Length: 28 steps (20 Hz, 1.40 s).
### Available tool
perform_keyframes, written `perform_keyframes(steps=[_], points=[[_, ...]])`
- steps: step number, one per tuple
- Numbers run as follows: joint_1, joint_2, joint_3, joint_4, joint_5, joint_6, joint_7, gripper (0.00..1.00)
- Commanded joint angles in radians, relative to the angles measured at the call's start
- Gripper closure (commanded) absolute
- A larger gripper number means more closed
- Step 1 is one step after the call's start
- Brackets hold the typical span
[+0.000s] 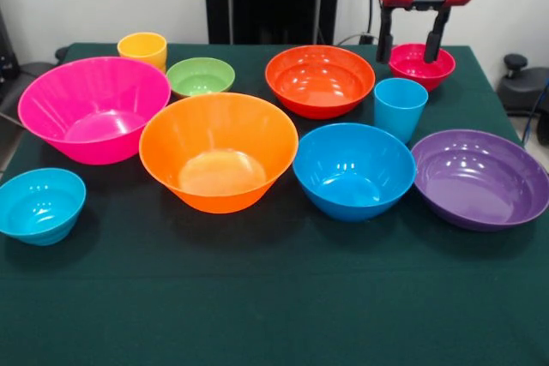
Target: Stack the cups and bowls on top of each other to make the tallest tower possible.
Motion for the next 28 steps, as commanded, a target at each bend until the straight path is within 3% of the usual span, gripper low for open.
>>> perform_keyframes(steps=[1, 14, 23, 28], points=[[-0.040, -0.031, 0.084, -0.015, -0.037, 0.076, 0.009, 0.00], [-0.045, -0.071, 0.098, -0.124, -0.028, 0.262, -0.016, 0.00], [-0.077, 0.101, 0.148, -0.420, -0.087, 0.359, -0.111, 0.00], [-0.071, 0.095, 0.152, -0.431, -0.091, 0.369, -0.115, 0.00]])
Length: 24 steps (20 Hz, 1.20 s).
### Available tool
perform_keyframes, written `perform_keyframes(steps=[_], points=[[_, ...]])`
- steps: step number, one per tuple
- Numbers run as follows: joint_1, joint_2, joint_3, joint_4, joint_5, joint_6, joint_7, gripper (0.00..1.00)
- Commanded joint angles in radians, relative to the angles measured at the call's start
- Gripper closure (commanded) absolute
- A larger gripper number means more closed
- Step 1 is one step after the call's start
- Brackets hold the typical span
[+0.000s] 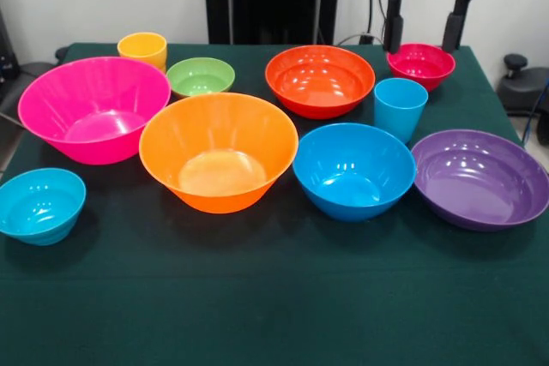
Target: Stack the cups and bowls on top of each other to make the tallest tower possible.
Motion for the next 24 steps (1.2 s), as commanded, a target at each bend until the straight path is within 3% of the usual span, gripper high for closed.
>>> perform_keyframes(steps=[1, 12, 16, 20, 24], points=[[-0.009, 0.072, 0.106, -0.134, -0.091, 0.116, -0.107, 0.00], [-0.009, 0.143, 0.119, -0.253, -0.070, 0.167, -0.097, 0.00], [-0.028, 0.104, 0.123, -0.185, -0.054, 0.126, -0.100, 0.00], [-0.074, 0.119, 0.144, -0.183, -0.062, 0.132, -0.158, 0.00], [-0.138, 0.166, 0.182, -0.264, -0.103, 0.184, -0.281, 0.00]])
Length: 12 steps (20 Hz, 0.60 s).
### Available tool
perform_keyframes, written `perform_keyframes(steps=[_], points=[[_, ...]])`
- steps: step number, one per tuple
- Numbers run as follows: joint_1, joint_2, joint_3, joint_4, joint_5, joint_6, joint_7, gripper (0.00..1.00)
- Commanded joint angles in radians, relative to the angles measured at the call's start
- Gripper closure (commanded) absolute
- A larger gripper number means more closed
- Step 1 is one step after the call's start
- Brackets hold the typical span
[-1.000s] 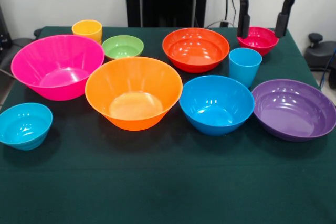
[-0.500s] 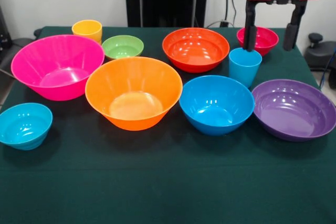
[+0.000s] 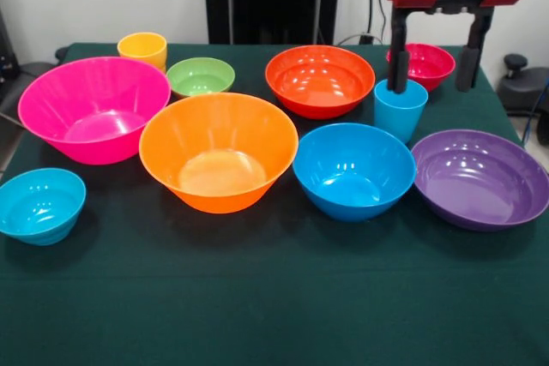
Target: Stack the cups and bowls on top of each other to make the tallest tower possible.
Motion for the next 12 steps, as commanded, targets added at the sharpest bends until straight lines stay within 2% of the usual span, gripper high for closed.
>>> perform_keyframes(steps=[1, 12], points=[[-0.111, 0.084, 0.152, -0.085, -0.106, 0.163, -0.326, 0.00], [-0.226, 0.096, 0.267, -0.185, -0.197, 0.295, -0.511, 0.00]])
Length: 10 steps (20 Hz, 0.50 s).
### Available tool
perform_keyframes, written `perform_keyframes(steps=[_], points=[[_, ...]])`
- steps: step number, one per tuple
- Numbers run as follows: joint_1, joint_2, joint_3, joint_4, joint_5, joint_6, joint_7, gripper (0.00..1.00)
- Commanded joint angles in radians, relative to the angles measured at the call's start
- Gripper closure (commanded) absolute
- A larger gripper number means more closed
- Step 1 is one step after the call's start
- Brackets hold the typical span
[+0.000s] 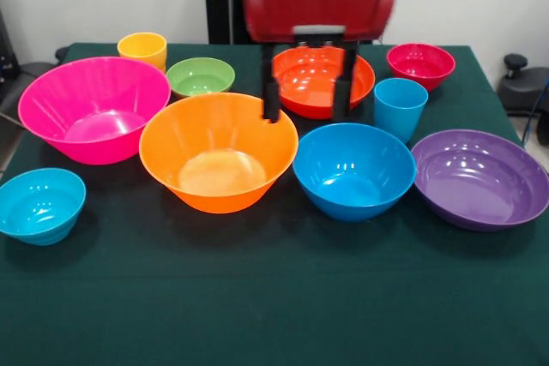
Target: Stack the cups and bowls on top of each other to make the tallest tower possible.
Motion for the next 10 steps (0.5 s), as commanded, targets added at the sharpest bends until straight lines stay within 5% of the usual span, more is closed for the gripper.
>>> perform_keyframes(steps=[1, 10], points=[[-0.058, 0.042, 0.174, -0.093, -0.113, 0.179, -0.467, 0.00], [-0.156, -0.021, 0.193, -0.014, -0.121, 0.177, -0.499, 0.00]])
